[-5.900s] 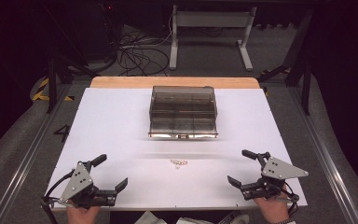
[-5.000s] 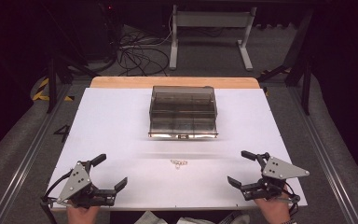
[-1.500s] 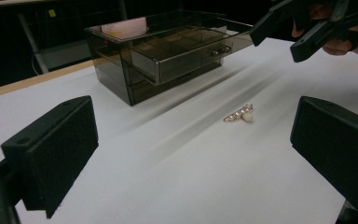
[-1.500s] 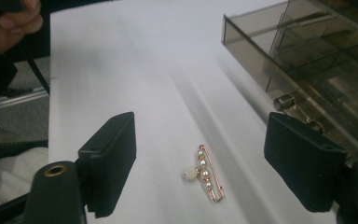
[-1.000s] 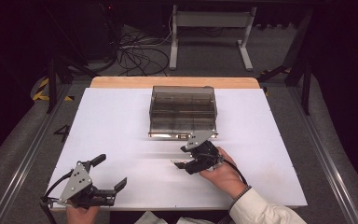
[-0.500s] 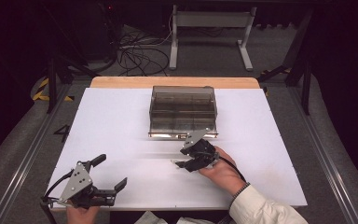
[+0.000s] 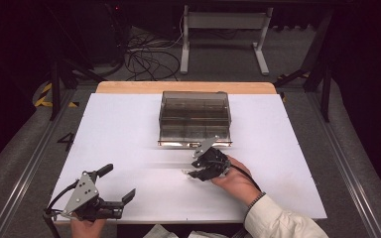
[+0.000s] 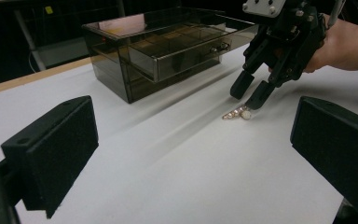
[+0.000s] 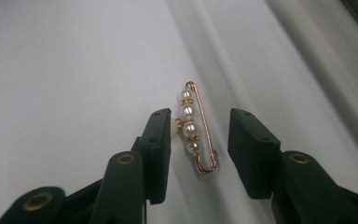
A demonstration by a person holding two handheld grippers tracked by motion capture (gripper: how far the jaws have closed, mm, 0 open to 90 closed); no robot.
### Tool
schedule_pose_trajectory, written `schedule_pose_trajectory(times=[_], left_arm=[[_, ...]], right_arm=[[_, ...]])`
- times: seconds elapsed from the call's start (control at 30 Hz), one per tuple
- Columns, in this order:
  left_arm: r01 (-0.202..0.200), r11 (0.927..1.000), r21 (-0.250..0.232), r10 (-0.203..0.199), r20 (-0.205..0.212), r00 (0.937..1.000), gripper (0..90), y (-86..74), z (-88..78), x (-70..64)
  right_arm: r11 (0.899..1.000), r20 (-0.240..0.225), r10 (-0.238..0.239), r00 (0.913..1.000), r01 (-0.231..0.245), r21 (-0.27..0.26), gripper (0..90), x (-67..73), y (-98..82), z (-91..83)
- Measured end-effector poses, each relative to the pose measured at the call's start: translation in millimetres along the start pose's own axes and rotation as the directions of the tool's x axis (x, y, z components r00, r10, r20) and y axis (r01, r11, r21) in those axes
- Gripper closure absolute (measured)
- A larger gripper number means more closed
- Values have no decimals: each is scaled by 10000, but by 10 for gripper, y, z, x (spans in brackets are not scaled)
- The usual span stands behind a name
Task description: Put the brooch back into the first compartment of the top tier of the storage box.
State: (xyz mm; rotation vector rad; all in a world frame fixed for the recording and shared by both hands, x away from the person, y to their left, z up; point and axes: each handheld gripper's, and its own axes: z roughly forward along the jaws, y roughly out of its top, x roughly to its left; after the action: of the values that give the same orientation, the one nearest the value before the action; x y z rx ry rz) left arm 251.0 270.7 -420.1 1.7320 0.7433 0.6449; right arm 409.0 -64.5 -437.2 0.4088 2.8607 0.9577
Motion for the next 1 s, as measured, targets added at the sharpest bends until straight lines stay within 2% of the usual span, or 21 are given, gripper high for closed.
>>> schedule_pose_trajectory(times=[0.13, 0.33, 0.43, 0.7, 1.0], left_arm=[[-57, 10000, 4, 57, -8, 10000, 15, 1, -1, 3], [-45, 10000, -1, 45, 20, 10000, 15, 2, 0, 1], [-51, 10000, -10, 52, 22, 10000, 15, 3, 0, 0], [-48, 10000, -63, 48, -21, 10000, 15, 4, -1, -2], [-48, 10000, -68, 48, -17, 10000, 15, 4, 0, -2]], right_arm=[[10000, -216, 33, 9998, -31, 73, 628, -18, -5, 33], [9999, -286, -112, 9995, 115, 97, 678, -4, -4, 67], [9988, -61, -419, 9991, 421, 243, 708, 16, -4, 88], [9993, -47, -304, 9995, 305, 213, 811, 5, -11, 87], [9995, -20, -232, 9997, 232, 225, 818, 7, -10, 86]])
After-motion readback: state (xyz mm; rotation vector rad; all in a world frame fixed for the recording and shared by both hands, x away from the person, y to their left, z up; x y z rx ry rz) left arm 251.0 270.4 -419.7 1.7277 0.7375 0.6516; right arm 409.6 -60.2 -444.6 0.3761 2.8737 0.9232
